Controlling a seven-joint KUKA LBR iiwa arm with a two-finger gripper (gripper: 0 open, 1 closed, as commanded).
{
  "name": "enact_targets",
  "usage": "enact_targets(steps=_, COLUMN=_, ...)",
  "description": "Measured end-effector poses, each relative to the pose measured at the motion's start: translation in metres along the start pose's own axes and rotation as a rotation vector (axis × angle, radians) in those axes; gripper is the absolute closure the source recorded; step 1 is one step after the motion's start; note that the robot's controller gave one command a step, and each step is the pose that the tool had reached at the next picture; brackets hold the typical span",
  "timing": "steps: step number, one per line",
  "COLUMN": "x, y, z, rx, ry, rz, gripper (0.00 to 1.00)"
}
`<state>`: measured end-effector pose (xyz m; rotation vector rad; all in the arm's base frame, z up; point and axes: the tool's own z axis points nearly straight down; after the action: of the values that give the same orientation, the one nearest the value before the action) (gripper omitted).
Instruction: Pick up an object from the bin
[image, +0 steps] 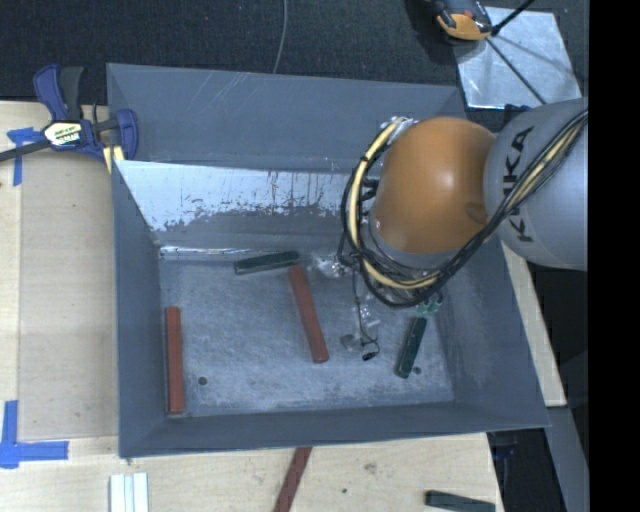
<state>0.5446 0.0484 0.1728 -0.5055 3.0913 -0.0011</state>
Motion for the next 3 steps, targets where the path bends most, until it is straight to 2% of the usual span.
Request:
enact_targets(steps=1, x=-0.006, y=-0.005, z=0.031, rx=-0.004, ry=0.009, rz=-0.267, gripper=0.00)
enact_targets(steps=2, x=-0.040, y=-0.011, z=0.043, rx=-0.003, ry=0.003, rz=-0.514, gripper=0.00)
enact_targets(steps=3, x=-0.036, y=-0.002, z=0.079, rx=-0.004, ry=0.004, rz=-0.692, gripper=0.00)
